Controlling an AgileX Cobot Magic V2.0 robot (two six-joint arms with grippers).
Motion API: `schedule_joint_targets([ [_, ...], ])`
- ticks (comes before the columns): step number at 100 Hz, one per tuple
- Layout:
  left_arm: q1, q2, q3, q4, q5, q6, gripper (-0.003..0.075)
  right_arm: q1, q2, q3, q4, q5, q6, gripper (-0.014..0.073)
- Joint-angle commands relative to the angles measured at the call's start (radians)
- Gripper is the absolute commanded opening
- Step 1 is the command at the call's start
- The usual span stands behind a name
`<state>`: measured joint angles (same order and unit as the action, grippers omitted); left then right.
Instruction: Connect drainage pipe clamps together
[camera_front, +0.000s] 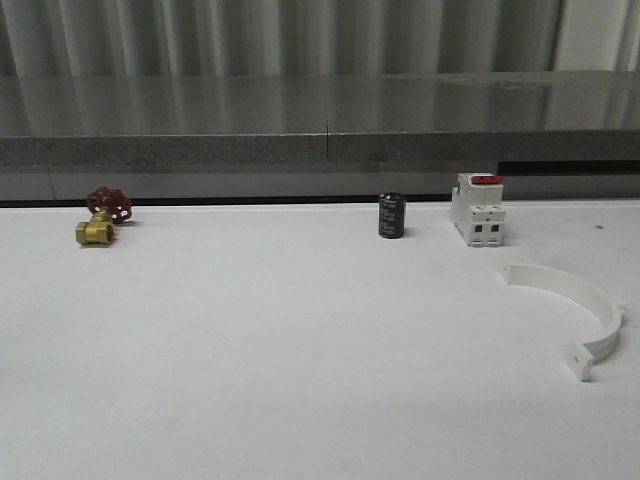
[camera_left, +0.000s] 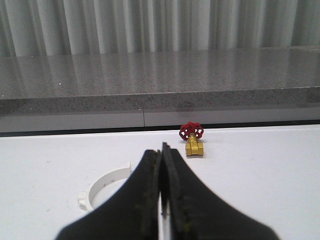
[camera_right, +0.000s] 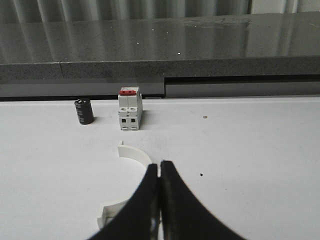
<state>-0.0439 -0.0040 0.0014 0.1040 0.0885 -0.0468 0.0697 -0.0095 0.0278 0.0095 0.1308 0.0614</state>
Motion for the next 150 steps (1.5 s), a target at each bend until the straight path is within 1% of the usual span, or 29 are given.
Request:
schedule_joint_targets([
  [1,0.001,-0.027,0.044,-0.01,-0.088,-0.008,-0.0021,-0.007,-0.02,-0.017,-0.001,-0.084,-0.011,-0.0068],
  [32,0.001,-0.027,0.044,-0.01,-0.088,-0.008,-0.0021,-0.007,-0.02,-0.017,-0.001,-0.084,-0.011,-0.0068],
  [49,0.001,-0.027,0.042,-0.01,-0.139,-0.008,-0.0021,-0.007,-0.02,-0.017,-0.001,-0.084,-0.011,-0.0068],
  [57,0.001,-0.027,0.022,0.008,-0.129,-0.008,-0.0021,-0.007,-0.02,-0.017,-0.001,-0.084,-0.011,-0.0068],
  [69,0.001,0.006,-0.05,0.002,-0.037,-0.008,-0.0021,-0.007,-0.02,-0.017,-0.001,-0.084,-0.011,-0.0068],
  [87,0.001,0.133,-0.23,-0.044,0.015,-0.008,-0.0021,-0.007,-0.02,-0.017,-0.001,-0.084,-0.011,-0.0068],
  [92,0.001,0.182,-0.296,-0.044,0.064,-0.008,-0.0021,-0.007,-0.02,-0.017,-0.001,-0.084,-0.011,-0.0068],
  [109,0.001,0.362,-0.538,-0.044,0.3,-0.008,-0.0021,-0.007,-0.02,-0.017,-0.001,-0.084,-0.011,-0.0068],
  [123,0.001,0.49,-0.678,-0.044,0.45,-0.008,-0.0021,-0.007,-0.02,-0.017,-0.001,-0.084,-0.011,-0.0068],
  [133,0.001,0.559,-0.728,-0.087,0.537,-0.008,-0.0021,-0.007,-0.02,-0.017,-0.001,-0.084,-0.011,-0.0068],
  [150,0.001,0.619,-0.736,-0.112,0.602,-0.008,-0.0021,-0.007,-0.02,-0.017,-0.001,-0.084,-0.011,-0.0068],
])
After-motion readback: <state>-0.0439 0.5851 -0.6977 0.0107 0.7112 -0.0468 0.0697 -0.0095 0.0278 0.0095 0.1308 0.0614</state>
